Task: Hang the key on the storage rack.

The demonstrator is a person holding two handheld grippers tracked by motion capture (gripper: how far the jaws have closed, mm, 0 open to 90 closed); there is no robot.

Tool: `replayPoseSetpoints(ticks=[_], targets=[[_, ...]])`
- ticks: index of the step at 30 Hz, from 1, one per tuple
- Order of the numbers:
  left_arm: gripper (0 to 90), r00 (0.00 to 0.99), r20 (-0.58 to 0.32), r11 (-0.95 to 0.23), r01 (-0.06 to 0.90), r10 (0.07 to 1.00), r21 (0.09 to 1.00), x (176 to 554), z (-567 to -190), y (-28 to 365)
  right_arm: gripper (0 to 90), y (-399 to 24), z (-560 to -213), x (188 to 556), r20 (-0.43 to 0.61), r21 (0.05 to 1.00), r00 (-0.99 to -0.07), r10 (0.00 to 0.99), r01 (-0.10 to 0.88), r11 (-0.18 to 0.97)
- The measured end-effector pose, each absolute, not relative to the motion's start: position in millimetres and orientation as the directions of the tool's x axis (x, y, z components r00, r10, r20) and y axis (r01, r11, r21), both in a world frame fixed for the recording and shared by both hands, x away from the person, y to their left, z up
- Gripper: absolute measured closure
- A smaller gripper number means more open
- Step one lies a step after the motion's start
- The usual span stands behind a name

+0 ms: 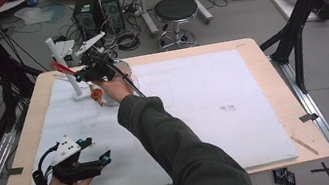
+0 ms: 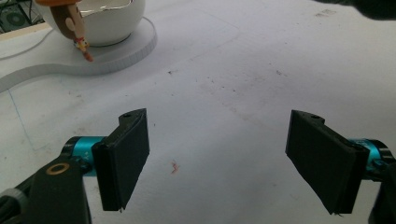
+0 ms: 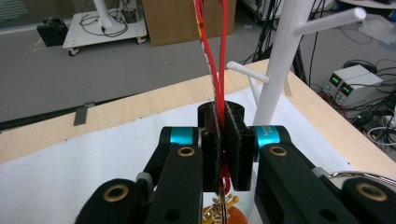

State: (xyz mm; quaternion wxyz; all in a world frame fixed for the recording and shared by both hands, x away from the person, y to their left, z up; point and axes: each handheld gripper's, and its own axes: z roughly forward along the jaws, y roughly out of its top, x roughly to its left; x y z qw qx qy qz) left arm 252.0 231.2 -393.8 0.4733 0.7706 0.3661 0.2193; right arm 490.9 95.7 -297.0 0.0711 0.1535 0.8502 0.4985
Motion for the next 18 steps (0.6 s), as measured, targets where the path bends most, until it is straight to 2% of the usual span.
replayPoseSetpoints(ticks=[18], targets=[[21.9,0.637,-0.008,-0.286,0.357,0.77,0.889,252,-394,230,85.5,110,-315,503,0.017,0.848,-0.927,0.375,0.212,0.485]])
